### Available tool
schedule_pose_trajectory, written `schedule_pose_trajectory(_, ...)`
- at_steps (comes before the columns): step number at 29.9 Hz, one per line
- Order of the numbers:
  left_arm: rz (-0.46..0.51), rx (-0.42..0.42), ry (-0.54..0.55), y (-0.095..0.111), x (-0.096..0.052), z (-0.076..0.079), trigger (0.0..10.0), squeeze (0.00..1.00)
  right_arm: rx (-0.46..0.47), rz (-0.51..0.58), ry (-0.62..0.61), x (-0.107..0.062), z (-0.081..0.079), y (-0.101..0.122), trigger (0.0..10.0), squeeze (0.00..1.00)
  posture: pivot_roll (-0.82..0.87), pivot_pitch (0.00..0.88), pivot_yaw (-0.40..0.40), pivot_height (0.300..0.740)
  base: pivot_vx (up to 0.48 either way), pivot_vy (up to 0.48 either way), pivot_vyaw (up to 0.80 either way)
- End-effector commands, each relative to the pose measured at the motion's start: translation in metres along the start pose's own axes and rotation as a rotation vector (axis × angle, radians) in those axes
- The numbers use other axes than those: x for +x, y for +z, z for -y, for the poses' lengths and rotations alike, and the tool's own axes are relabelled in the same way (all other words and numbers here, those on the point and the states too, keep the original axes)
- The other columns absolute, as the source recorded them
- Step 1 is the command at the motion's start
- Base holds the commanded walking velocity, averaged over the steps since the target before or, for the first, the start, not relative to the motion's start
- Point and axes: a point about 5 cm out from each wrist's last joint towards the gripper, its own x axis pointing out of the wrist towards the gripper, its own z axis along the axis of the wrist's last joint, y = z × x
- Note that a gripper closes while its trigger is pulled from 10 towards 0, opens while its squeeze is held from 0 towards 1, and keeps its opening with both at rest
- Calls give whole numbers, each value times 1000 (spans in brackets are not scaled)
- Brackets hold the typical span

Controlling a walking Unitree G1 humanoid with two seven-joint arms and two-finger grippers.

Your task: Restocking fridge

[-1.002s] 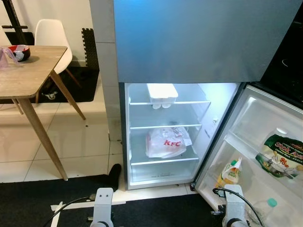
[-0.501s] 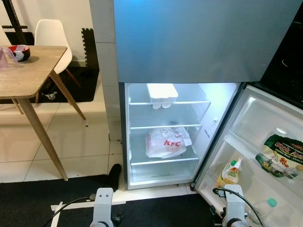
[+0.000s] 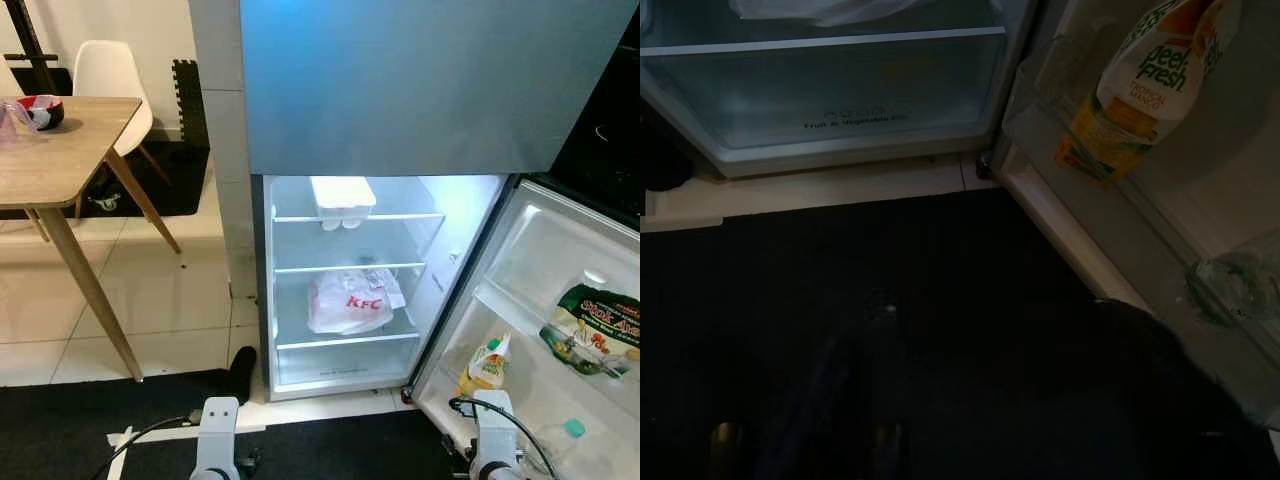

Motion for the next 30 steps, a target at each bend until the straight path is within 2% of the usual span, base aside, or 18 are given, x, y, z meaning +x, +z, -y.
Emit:
schedule_pose_trajectory(1,-8,-6,12,-4,-2,-5,0,0,-3,14,-14,0,5,2,0,231,31,0,-85,738,0,0,0)
schedule_pose_trajectory(2,-7,-5,12,-4,-2,-5,0,0,-3,15,-14,0,5,2,0,149,31,0,-84,738,0,0,0)
schedule_pose_trajectory(10,-4,10,6,-2,-1,-3,0,0,-5,15,-16,0,5,3,0,118,31,0,-84,738,0,0,0)
schedule_pose_trajectory(11,-3,13,5,-2,-1,-2,0,0,-5,14,-17,0,5,3,392,118,31,0,-84,738,0,0,0)
schedule_pose_trajectory(12,-1,14,4,-1,0,-1,0,0,-5,14,-18,0,5,3,1490,122,31,0,-83,738,0,0,0)
schedule_pose_trajectory(14,-1,14,4,0,0,-1,0,0,-5,14,-18,0,5,3,1569,125,31,0,-83,738,0,0,0)
schedule_pose_trajectory(16,1,15,4,1,0,0,0,0,-5,15,-17,0,5,3,2314,137,31,0,-83,738,0,0,0)
schedule_pose_trajectory(18,2,16,4,1,1,1,0,0,-7,15,-17,0,5,3,4235,153,31,0,-83,738,0,0,0)
schedule_pose_trajectory(19,2,16,4,1,1,1,0,0,-7,15,-17,0,5,3,4235,153,31,0,-83,738,0,0,0)
schedule_pose_trajectory(20,3,15,4,2,1,1,0,0,-9,15,-18,0,5,3,7608,165,31,0,-83,738,0,0,0)
schedule_pose_trajectory(21,3,15,4,2,1,1,0,0,-10,15,-18,0,5,3,9098,176,31,0,-83,738,0,0,0)
schedule_pose_trajectory(22,4,15,3,2,1,2,0,0,-11,15,-17,0,5,3,10000,278,31,0,-83,738,0,0,0)
schedule_pose_trajectory(23,4,15,3,2,1,2,0,0,-11,15,-17,0,5,3,10000,278,31,0,-83,738,0,0,0)
schedule_pose_trajectory(24,5,16,3,1,1,3,0,0,-7,15,-14,0,5,3,10000,584,32,0,-82,738,0,0,0)
schedule_pose_trajectory(25,5,16,3,1,1,3,0,0,1,15,-15,0,4,3,10000,1000,32,0,-82,738,0,0,0)
schedule_pose_trajectory(28,6,17,4,1,1,3,0,0,6,15,-15,0,4,3,10000,1000,32,0,-82,738,0,0,0)
schedule_pose_trajectory(29,8,17,6,1,1,4,4510,890,11,17,-11,0,4,4,10000,1000,40,0,-91,738,0,0,0)
schedule_pose_trajectory(30,13,12,7,1,1,4,5765,1000,13,19,-8,1,4,5,10000,1000,44,0,-95,738,0,0,0)
